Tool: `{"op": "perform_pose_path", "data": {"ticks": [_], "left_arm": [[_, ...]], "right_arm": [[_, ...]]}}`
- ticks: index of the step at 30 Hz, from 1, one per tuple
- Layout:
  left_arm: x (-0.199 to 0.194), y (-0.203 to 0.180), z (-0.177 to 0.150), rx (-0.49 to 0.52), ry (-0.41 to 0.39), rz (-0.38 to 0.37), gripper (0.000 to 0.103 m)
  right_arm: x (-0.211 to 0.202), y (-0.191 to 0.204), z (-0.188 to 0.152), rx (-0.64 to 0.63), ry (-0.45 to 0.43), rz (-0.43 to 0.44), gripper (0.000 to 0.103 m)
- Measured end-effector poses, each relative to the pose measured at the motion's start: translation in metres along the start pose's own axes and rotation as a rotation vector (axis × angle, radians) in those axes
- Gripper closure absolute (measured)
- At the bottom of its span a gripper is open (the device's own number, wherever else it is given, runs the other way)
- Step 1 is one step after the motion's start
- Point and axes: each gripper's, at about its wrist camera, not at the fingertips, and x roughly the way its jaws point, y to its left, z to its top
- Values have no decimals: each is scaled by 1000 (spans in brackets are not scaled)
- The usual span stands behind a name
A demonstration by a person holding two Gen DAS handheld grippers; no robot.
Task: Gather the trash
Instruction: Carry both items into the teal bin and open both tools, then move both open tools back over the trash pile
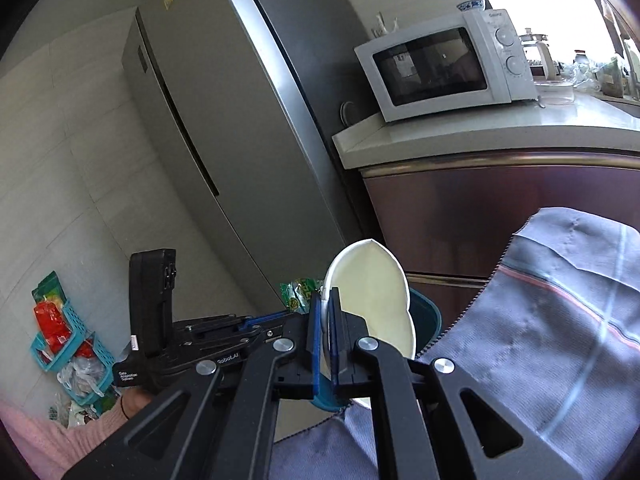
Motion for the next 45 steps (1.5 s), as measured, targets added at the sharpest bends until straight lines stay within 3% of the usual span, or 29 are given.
{"op": "perform_pose_path", "data": {"ticks": [9, 15, 19, 25, 33, 45], "left_arm": [[59, 16, 11, -17, 91, 50, 93], [85, 14, 11, -17, 133, 59, 93], [74, 7, 5, -17, 110, 43, 90], [39, -17, 3, 22, 24, -32, 79], [-2, -96, 2, 146, -63, -198, 64], [1, -236, -19, 361, -45, -366, 57]], "right_arm": [[74, -17, -5, 74, 206, -64, 98], [75, -16, -5, 80, 213, -92, 96], [63, -17, -10, 75, 199, -86, 91], [8, -11, -25, 30, 125, -72, 74], [-91, -11, -51, 3, -9, -157, 61], [-231, -61, -103, 185, -190, -418, 60]]}}
